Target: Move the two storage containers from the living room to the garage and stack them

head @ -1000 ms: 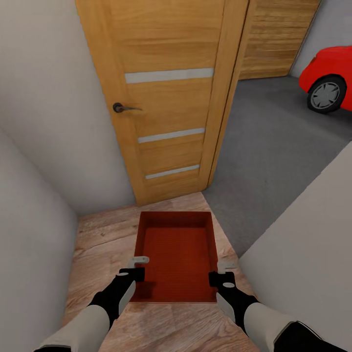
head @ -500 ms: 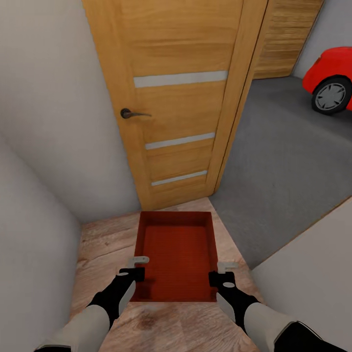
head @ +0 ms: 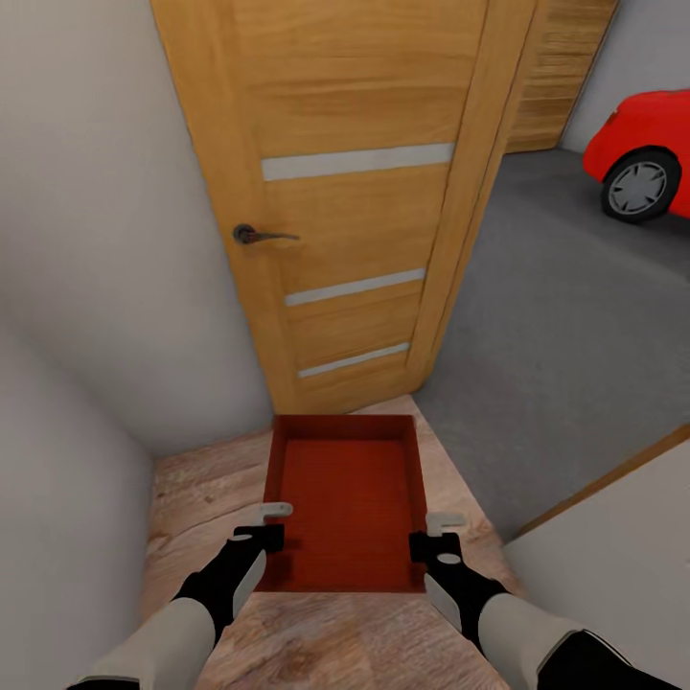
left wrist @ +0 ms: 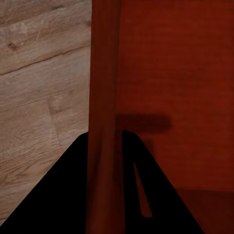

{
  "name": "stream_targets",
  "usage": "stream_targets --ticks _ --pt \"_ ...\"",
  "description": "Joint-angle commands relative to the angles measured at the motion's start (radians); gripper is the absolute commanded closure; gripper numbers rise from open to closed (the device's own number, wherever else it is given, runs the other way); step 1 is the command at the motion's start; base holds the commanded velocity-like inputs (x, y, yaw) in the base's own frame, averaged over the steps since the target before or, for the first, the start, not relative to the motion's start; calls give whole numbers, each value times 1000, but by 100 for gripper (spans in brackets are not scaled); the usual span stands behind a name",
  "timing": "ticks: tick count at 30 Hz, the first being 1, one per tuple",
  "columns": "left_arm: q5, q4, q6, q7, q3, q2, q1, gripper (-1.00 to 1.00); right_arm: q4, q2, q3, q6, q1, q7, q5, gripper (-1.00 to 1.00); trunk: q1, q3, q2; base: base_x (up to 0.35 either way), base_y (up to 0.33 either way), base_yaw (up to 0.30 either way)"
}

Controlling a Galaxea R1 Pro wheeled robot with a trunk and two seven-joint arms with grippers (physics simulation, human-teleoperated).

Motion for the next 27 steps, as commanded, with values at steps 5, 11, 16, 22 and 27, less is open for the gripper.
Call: stream_targets --ticks 5,11,16,22,27 --pt "1 -63 6 6 12 7 -1 100 41 -1 23 -2 0 0 -11 100 0 -1 -1 8 3 -243" --pt "1 -63 6 6 13 7 -1 100 41 -1 23 -2 0 0 -11 100 0 -1 -1 0 0 -245" --pt "1 -63 6 7 13 7 -1 100 41 -1 23 -2 0 0 -11 100 0 -1 -1 0 0 -245" --pt "1 -63 6 9 12 7 -1 100 41 -1 23 -2 0 0 -11 100 0 -1 -1 0 0 -245" --pt "1 -63 6 9 13 7 -1 100 41 -1 23 -2 0 0 -11 100 0 -1 -1 0 0 -245"
